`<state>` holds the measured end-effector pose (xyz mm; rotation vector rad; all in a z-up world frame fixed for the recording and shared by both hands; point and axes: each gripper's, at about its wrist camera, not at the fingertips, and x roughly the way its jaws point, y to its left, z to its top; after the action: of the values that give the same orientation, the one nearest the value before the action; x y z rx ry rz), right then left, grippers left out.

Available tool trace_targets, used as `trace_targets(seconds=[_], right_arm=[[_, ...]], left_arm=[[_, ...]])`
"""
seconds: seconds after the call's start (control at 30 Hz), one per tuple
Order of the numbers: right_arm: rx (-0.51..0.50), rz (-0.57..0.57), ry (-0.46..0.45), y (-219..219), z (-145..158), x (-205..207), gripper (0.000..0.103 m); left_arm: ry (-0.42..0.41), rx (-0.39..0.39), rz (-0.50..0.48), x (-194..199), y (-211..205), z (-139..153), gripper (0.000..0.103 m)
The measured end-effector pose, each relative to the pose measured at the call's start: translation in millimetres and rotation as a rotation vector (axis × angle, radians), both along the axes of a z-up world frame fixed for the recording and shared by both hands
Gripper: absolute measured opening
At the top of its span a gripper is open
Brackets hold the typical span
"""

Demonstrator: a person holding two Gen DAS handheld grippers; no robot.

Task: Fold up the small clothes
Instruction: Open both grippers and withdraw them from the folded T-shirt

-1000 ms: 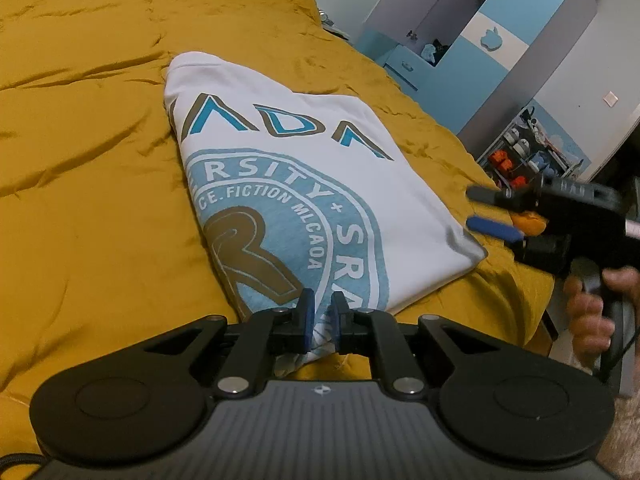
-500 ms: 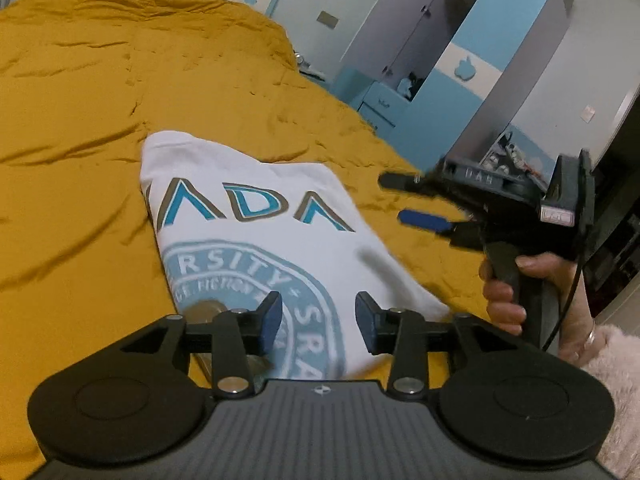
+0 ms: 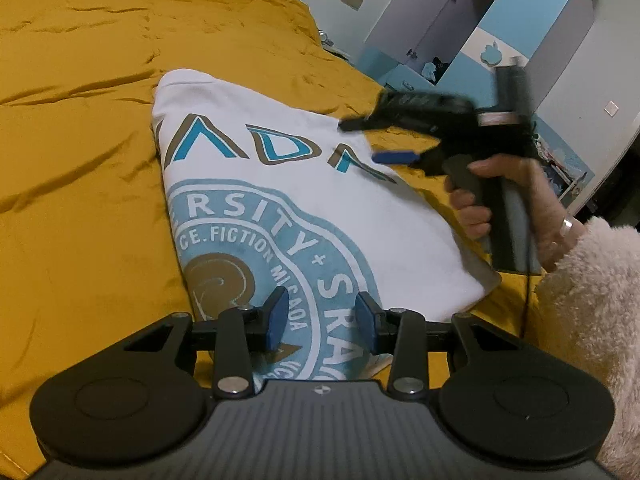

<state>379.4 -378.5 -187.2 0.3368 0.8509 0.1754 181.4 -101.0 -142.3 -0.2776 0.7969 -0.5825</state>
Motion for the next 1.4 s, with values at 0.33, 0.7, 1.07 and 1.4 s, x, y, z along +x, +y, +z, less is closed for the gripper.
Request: trace_targets(seconds=[0.33,0.7,1.07,1.4], right_arm=[[-0.037,0.021,-0.083,66.6,30.4,20.0,0.079],[-0.170,0.026,-0.334,142.6,65.2,19.2,0.075],[0.239,0.223,0.127,174.6,-16.9,130.3,0.073],[0.249,0.284,0.073,130.8,23.0,113.1,0.062]], left_arm=[[-0.008,-0.058,0.024,-5.5,5.2,-5.9,0.046],[0.012,-0.151,0.009,-2.0,17.0,-15.6,0.046],[0.020,-0.163,0.004,2.5,18.5,-16.4,0.046],[0.005,-0.135,0.004,-0.8,15.2,-12.7,0.046]])
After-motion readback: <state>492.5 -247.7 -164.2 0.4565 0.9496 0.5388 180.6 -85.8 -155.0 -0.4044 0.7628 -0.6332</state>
